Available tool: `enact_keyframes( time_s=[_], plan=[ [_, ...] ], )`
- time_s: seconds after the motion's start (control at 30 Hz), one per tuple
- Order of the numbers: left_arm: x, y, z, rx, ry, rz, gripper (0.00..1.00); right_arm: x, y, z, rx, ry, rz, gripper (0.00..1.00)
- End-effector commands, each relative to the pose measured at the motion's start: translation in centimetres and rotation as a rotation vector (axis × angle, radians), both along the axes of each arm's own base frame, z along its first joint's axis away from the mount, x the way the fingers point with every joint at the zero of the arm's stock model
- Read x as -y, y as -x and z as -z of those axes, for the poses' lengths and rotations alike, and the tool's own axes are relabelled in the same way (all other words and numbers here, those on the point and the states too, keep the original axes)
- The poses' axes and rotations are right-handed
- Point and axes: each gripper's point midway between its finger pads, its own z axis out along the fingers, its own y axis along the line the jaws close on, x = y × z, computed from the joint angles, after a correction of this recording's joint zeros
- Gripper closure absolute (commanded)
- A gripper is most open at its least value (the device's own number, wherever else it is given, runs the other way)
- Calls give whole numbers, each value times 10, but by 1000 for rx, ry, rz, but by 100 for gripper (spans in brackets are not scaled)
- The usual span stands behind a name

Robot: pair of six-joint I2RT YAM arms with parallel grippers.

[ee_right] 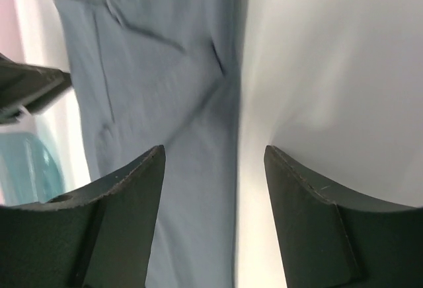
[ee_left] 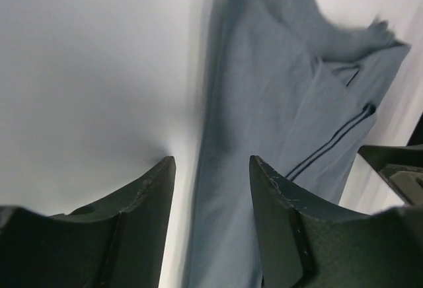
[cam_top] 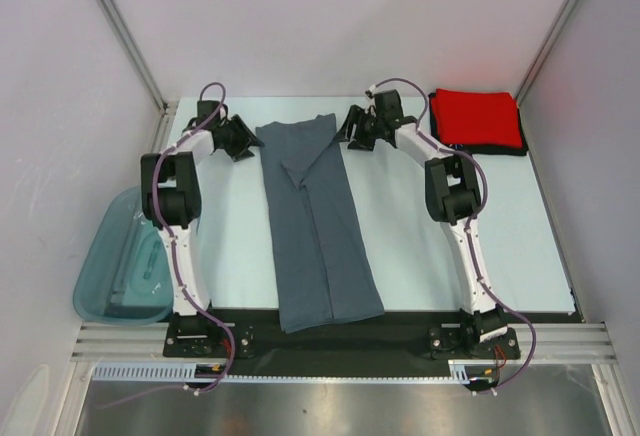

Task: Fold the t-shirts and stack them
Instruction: Fold the tshirt

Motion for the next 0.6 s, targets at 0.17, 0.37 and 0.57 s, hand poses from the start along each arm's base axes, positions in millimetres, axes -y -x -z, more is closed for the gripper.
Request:
enact_keyframes(
  time_s=[0.17, 0.37, 0.57],
  plan=[
    [7, -31, 13, 18, 77, -79, 46, -9, -48, -5, 41, -145, 76, 35],
    [5, -36, 26, 2, 110, -156, 49, -13, -65, 10, 32, -210, 131, 47],
    [4, -47, 35, -9, 143, -211, 52, -23, -78, 12, 49, -251, 136, 56]
  ],
)
